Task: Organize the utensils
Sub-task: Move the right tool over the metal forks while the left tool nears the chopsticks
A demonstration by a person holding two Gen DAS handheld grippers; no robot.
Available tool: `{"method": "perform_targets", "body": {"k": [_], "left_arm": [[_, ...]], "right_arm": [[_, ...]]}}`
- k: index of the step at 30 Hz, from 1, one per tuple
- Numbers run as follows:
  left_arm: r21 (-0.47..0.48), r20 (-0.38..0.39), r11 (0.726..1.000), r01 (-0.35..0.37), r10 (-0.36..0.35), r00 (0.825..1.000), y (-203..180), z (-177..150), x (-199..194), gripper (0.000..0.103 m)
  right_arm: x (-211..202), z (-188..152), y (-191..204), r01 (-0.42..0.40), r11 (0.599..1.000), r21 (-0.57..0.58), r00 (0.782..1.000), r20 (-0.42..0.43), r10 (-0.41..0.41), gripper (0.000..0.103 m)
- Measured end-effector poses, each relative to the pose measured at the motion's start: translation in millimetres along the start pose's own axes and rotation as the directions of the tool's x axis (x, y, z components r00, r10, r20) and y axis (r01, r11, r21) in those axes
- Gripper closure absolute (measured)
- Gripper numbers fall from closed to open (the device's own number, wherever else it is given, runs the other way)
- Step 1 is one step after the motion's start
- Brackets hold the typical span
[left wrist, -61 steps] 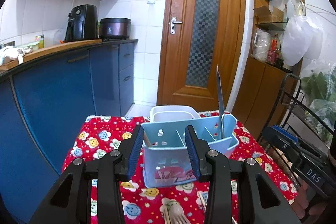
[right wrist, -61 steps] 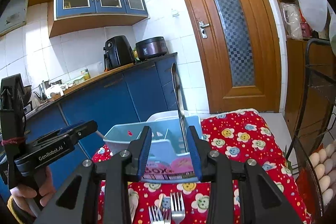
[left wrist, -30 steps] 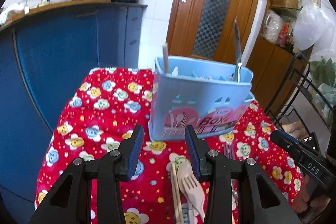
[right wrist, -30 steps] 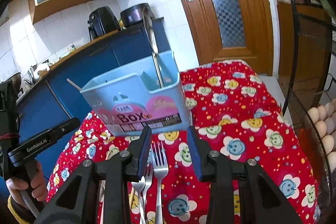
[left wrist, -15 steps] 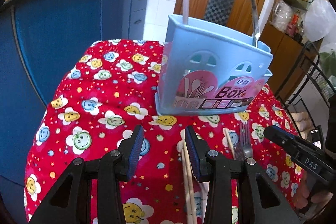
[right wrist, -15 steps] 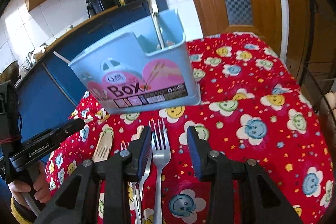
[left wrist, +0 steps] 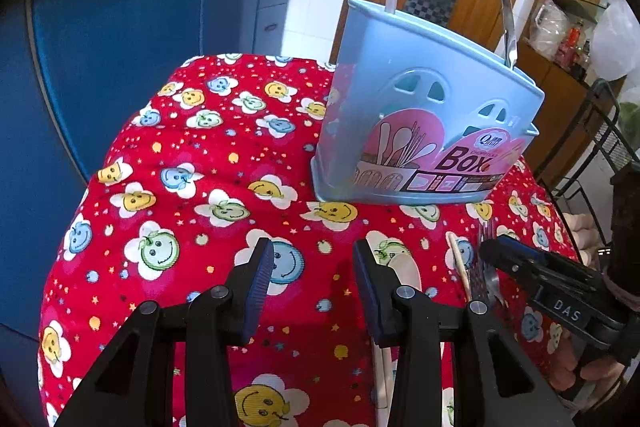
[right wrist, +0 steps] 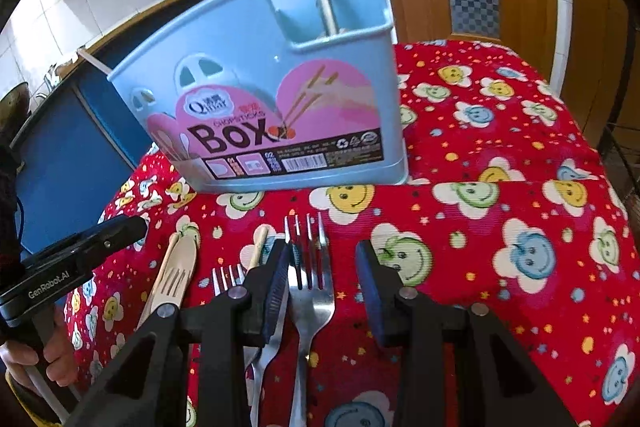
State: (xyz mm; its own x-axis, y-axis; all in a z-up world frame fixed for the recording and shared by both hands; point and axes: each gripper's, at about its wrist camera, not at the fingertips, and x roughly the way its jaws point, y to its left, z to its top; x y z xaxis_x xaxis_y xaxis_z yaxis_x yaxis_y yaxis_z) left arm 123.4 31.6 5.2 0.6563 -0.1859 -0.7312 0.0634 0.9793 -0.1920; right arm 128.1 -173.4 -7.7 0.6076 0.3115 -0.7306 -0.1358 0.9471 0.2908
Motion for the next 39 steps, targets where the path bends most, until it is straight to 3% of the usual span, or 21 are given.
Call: {"method": "perform_targets", "body": {"k": [4,11,13,21,27,32,39], "left_arm": [[-0.001,-0.009,1.000,0.000,0.000,1.000,1,-1,1,0.061],[-0.001,-0.023,1.000,0.004,-0.004,1.000,1,-4,1,0.061],[0.001,-0.027,1.000,0.004,-0.004,1.000,0,-5,1,0.061],[0.010,-0.064,0.999,0.030,-0.030,0.997,-3,-12,5,0.061],[0.037,-0.093,0.998,0.049,-0.045,0.995,-10,-18,7,0.061],[0.067,-0.107,0.997,0.023,-0.016,0.994,-12,-23,6,0.061],[0.057,-0.131,0.996,0.065,-0.057,0.990,-10,-27,-2,0.061]], "right_arm": [[1,2,-2,-0.032,0.999,0.006,0.999,0.000,0.032,0.079],[-6,1,-7,-0.036,0.999,0.029,0.999,0.025,0.036,0.080],[-8,1,-10,-0.015,0.999,0.036,1.000,0.024,0.014,0.093],[-19,-3,-17,0.042,0.999,0.018,0.998,0.042,-0.043,0.094],[-23,-7,-23,0.036,0.999,0.030,0.998,0.043,-0.037,0.098],[-22,-7,-26,0.024,0.999,0.045,0.999,0.038,-0.026,0.098],[-22,-7,-27,0.016,0.998,0.054,0.999,0.038,-0.018,0.098]]}}
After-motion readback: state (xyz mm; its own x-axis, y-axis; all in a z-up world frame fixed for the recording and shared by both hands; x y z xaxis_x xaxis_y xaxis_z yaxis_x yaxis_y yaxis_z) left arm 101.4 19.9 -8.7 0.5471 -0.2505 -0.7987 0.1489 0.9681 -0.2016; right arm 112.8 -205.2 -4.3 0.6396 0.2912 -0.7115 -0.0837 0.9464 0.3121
